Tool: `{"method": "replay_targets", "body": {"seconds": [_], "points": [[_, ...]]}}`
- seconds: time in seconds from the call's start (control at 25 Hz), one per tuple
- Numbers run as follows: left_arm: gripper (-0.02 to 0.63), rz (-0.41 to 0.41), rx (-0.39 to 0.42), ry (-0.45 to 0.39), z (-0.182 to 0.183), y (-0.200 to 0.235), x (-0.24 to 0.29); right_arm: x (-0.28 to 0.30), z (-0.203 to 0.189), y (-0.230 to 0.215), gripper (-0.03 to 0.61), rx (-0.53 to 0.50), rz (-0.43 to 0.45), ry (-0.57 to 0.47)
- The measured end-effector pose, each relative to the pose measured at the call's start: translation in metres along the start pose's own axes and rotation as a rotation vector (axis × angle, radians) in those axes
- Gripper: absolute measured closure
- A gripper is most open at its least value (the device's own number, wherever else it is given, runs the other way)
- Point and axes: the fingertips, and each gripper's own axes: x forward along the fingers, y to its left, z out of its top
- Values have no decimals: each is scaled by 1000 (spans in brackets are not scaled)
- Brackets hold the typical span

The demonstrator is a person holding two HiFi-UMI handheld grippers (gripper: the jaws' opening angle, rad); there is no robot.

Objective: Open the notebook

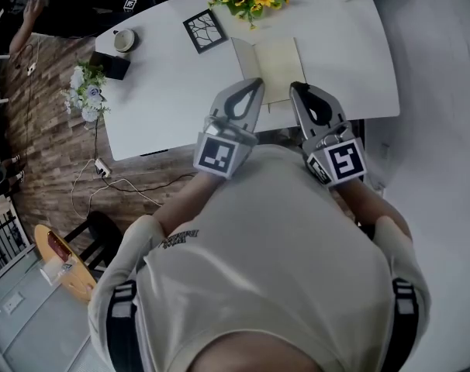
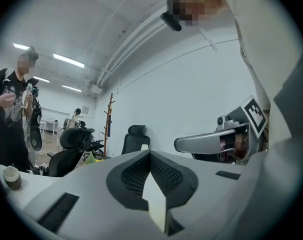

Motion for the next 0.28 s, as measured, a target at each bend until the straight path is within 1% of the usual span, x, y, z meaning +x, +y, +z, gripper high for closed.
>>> {"method": "replay_targets", "body": {"seconds": [0.28], "points": [[614,-1,1,4,0,-5,0,-2,-1,1,577,-13,14,17]]}}
